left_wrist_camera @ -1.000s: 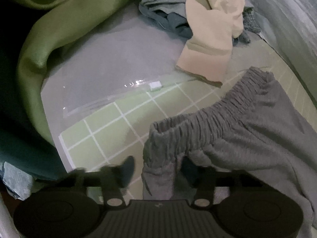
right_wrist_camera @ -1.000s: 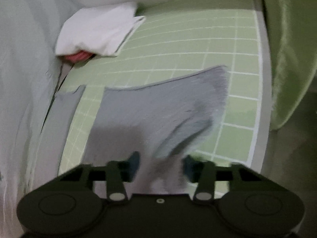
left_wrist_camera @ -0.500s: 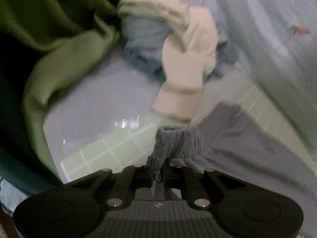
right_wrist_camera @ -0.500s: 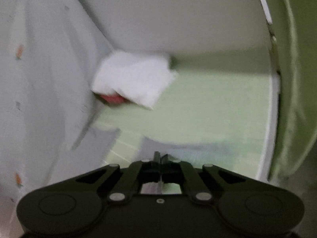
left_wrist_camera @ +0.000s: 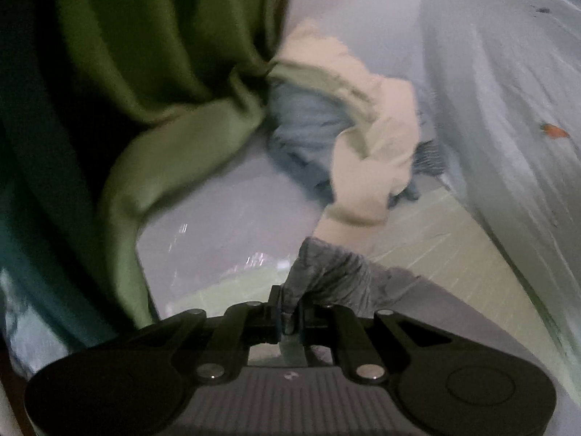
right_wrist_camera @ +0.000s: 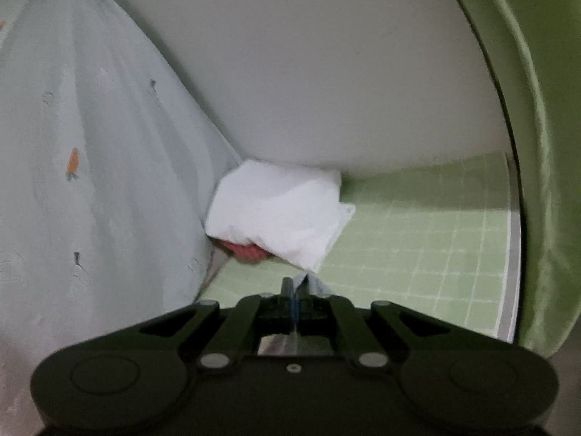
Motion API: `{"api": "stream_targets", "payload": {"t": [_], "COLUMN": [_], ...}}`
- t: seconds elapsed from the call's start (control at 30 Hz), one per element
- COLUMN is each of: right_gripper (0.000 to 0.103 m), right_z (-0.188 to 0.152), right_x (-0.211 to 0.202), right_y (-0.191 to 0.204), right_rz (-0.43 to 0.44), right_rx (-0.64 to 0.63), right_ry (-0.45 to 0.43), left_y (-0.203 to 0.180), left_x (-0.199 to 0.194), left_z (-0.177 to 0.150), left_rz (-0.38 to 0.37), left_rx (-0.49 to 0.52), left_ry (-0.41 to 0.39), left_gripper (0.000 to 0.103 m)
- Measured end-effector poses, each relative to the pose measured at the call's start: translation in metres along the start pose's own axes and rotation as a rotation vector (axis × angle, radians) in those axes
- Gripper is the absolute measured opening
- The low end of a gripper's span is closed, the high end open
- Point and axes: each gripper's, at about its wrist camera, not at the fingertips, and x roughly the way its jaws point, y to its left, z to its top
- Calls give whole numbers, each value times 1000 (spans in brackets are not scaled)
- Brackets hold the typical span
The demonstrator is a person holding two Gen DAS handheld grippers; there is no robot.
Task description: Fold clothes
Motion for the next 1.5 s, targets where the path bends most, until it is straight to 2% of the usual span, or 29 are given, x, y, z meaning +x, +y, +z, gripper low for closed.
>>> {"api": "stream_targets", "payload": {"t": [0.23,0.47,0.67,0.77,0.83,0.87,0.9,0.93,0.97,1.0,1.07,1.1,1.17,1.27,1.33,1.43,1.5], "right_gripper": [1,1,1,1,1,2,13,37,47,53,58,62,63,65,71,71,71], "right_z": [-3,-2,-13,-23,-32,-39,-45,-51,-55,-60,-70,-75,-87,-103,-111,-124,-130], "right_x": [38,104,190,252,296,317,333,346,354,353,344,338,326,308,302,297,301], "right_y": [28,79,144,188,218,233,247,259,267,270,261,253,230,194,178,160,161], "right_rz": [9,24,11,-2,27,68,99,121,135,143,126,99,22,-81,-109,-132,-127], "right_rx": [-38,-91,-160,-210,-248,-273,-294,-313,-324,-328,-355,-377,-427,-462,-432,-379,-371], "right_ry": [26,33,71,116,168,195,224,256,274,267,258,264,283,304,333,384,410], "left_y": [-21,-66,-117,-150,-169,-175,-182,-188,-192,-195,-194,-192,-185,-174,-172,-178,-185], "left_x": [11,37,81,115,135,142,149,156,158,155,146,142,134,130,129,135,139], "left_z": [-2,8,15,23,27,29,31,33,33,31,21,16,1,-27,-45,-63,-70], "left_rz": [5,-9,9,12,6,3,-1,-4,0,7,30,48,80,85,72,79,43], "left_rx": [-10,-13,-51,-64,-60,-66,-72,-78,-74,-60,-10,10,35,42,60,66,61], "left_ry": [-15,-31,-11,-1,0,-5,-10,-15,-11,-17,-33,-35,-6,92,145,199,223], "left_gripper": [9,9,9,9,11,17,19,29,39,44,76,78,78,78,78,78,78]}}
